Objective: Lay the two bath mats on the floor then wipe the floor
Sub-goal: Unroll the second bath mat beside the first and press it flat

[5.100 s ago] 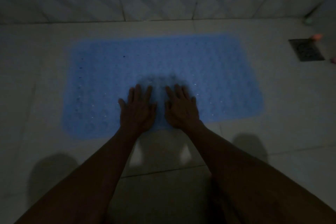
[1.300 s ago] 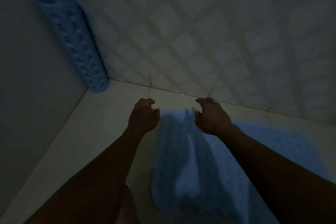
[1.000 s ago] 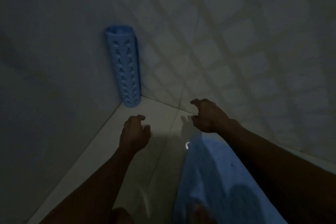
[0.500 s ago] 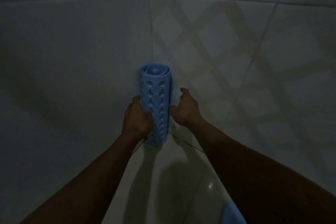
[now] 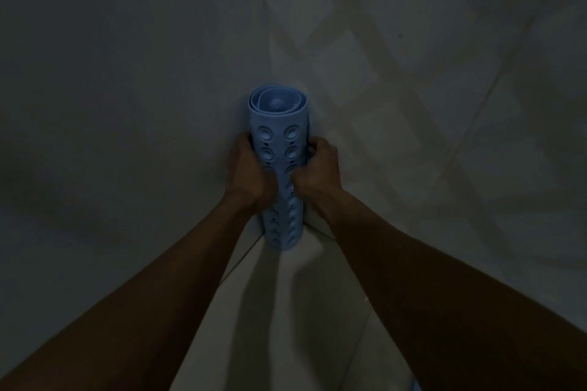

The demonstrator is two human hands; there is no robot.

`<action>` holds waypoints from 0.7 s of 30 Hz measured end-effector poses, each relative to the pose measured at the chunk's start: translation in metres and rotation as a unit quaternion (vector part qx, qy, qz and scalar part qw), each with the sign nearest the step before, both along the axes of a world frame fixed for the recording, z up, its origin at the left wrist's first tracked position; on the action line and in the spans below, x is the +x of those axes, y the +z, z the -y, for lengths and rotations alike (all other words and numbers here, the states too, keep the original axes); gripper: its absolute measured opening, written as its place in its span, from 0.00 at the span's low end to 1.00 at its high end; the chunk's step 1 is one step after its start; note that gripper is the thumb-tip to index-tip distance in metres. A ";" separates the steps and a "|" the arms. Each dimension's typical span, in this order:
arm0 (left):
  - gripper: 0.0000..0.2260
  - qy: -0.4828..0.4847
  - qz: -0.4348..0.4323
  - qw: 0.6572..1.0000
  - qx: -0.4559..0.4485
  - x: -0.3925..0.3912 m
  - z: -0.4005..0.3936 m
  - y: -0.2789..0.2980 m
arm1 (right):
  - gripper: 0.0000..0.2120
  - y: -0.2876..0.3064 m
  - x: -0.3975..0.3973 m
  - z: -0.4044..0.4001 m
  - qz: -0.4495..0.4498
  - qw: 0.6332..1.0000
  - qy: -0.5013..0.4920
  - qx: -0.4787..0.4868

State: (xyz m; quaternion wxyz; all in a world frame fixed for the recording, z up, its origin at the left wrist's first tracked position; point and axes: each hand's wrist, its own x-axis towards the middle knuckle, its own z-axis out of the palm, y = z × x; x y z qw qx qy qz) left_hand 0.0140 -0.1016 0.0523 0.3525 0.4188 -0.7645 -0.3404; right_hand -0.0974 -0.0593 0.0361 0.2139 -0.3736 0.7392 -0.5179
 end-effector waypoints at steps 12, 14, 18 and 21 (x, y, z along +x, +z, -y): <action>0.23 -0.009 -0.107 0.993 0.057 0.016 -0.012 -0.017 | 0.27 -0.001 0.002 -0.017 -0.082 0.995 0.057 0.005; 0.24 -0.005 -0.126 0.989 0.073 0.020 -0.022 -0.016 | 0.24 0.001 0.001 -0.030 -0.110 0.992 0.064 0.022; 0.27 -0.004 -0.129 0.990 0.057 0.024 -0.046 -0.007 | 0.27 0.017 -0.005 -0.067 -0.096 0.994 0.051 0.028; 0.29 -0.037 -0.136 0.986 0.085 0.016 -0.069 0.011 | 0.28 0.038 -0.016 -0.107 -0.106 0.993 0.039 0.026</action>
